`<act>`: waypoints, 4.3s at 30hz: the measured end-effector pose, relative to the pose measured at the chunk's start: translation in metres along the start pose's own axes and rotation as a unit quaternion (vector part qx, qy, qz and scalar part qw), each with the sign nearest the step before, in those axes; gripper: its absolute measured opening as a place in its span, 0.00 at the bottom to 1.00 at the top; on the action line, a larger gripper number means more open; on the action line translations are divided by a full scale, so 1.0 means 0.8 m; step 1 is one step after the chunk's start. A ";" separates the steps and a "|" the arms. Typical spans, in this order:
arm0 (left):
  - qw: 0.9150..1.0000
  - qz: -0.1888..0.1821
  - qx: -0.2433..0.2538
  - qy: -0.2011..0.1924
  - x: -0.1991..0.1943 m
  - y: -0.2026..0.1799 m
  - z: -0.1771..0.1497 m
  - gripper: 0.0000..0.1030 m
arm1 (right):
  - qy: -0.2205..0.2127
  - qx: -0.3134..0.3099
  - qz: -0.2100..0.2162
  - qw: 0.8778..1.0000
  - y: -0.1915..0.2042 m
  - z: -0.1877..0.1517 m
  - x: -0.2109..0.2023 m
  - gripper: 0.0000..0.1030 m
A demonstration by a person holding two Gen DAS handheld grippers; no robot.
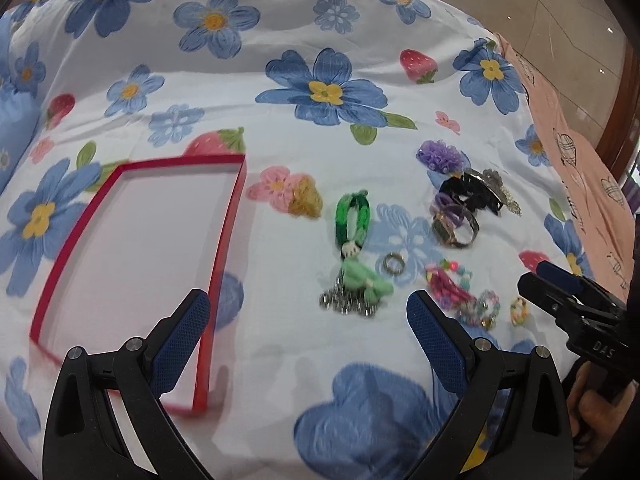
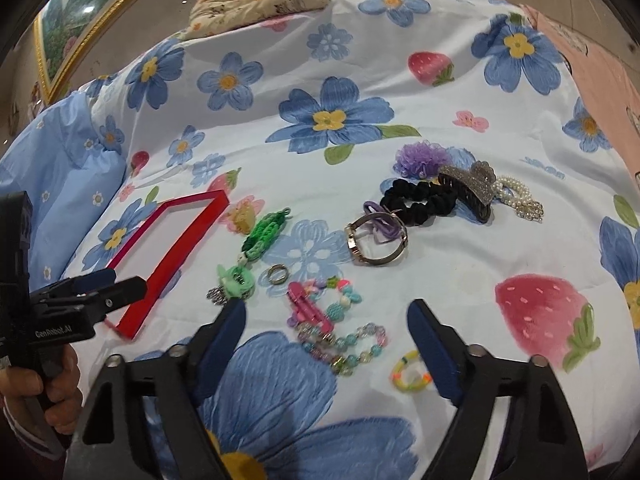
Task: Organize jewelry
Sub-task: 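Grasp the green braided panda keychain with the left gripper while the right gripper grasps the rose-gold watch, then carry the keychain and watch in both grippers over the red tray, then open both grippers to drop the keychain and watch into the tray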
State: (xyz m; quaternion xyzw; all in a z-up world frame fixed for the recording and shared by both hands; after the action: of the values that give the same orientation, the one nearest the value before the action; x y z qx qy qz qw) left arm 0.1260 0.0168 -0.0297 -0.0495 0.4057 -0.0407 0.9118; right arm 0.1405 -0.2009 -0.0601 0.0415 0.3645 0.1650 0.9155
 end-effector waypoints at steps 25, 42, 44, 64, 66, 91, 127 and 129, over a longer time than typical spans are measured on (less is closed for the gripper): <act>0.990 -0.074 0.003 0.121 0.165 -0.023 0.053 0.63 | 0.093 -0.033 -0.010 0.995 -0.019 0.046 0.142 0.34; 0.988 -0.113 -0.008 0.103 0.136 -0.012 0.055 0.18 | 0.079 -0.030 0.012 0.996 -0.003 0.053 0.130 0.07; 0.989 -0.114 -0.012 0.096 0.124 -0.006 0.055 0.18 | 0.076 -0.029 0.022 0.996 0.006 0.056 0.125 0.07; 0.995 -0.043 -0.075 0.038 0.032 0.133 0.048 0.18 | 0.066 -0.092 0.128 0.985 0.166 0.079 0.126 0.07; 0.995 -0.036 -0.082 0.035 0.029 0.149 0.048 0.18 | 0.070 -0.100 0.137 0.983 0.181 0.080 0.131 0.07; 0.990 0.032 -0.113 0.081 0.100 0.279 0.049 0.18 | 0.131 -0.200 0.178 0.955 0.334 0.093 0.257 0.07; 0.985 0.049 -0.135 0.090 0.092 0.288 0.033 0.56 | 0.130 -0.189 0.184 0.956 0.324 0.092 0.256 0.36; 0.985 0.046 -0.139 0.086 0.082 0.281 0.032 0.57 | 0.128 -0.178 0.183 0.958 0.314 0.091 0.246 0.37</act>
State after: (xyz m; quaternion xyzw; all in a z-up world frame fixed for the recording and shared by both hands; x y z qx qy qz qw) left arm 0.1965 0.2334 -0.0887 -0.1534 0.4860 0.0544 0.8587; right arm 0.2556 0.1043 -0.0859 -0.0776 0.4299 0.3963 0.8075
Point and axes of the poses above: each gripper's, at about its wrist camera, not at the fingertips, and x roughly the way its jaws point, y to its left, z to its top, the point moved 5 cm from there along x, roughly the way its jaws point
